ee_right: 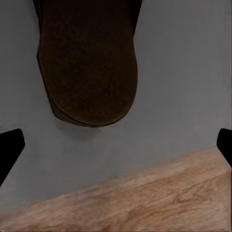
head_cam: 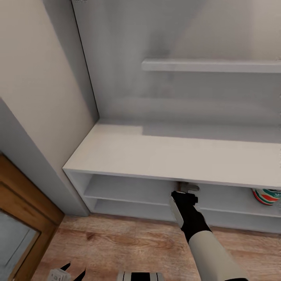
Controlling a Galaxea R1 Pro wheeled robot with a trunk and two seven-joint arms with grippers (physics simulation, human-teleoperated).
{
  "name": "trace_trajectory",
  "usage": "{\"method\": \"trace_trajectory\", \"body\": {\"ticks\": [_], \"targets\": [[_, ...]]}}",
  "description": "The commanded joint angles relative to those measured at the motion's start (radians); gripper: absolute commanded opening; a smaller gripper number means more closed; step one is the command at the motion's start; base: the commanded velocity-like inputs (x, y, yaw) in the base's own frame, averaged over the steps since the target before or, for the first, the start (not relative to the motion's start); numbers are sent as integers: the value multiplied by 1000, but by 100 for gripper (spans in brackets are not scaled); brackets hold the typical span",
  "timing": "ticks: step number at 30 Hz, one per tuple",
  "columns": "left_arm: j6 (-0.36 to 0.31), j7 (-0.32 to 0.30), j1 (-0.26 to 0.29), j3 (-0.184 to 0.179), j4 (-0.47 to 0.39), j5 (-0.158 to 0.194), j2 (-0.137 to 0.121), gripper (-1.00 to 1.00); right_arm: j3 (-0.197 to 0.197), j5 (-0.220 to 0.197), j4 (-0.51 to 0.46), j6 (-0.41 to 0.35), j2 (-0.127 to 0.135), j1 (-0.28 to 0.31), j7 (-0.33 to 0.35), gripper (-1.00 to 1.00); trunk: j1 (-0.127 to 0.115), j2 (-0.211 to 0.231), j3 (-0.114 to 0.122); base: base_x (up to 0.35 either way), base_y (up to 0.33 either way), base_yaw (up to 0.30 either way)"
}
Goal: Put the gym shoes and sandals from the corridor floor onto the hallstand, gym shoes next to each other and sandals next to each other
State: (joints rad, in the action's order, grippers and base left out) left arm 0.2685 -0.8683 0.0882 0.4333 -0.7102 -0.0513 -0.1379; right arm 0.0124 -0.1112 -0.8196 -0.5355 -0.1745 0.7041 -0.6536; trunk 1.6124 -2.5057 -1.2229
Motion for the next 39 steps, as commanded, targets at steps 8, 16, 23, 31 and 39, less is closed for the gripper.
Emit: {"method": "trace_trajectory", "body": {"ticks": [8, 16, 23, 31, 39], "targets": [[4, -5, 1, 4, 0, -5, 0, 100, 1, -10, -1, -2, 0, 0, -8, 100, -1, 0, -1, -312, 0, 0], [4, -5, 1, 4, 0, -5, 0, 100, 2, -10, 0, -2, 0, 0, -8, 100, -1, 0, -1, -333, 0, 0], [4, -5, 1, 4, 0, -5, 0, 100, 3, -10, 0, -1, 0, 0, -8, 100, -1, 0, -1, -337, 0, 0], [4, -5, 1, 3, 0, -5, 1, 100, 3, -10, 0, 0, 0, 0, -8, 100, -1, 0, -1, -338, 0, 0], [3, -3, 1, 4, 0, -5, 1, 100, 5, -11, 9, 0, 0, 0, -5, 100, -1, 0, -1, -248, 0, 0]]}}
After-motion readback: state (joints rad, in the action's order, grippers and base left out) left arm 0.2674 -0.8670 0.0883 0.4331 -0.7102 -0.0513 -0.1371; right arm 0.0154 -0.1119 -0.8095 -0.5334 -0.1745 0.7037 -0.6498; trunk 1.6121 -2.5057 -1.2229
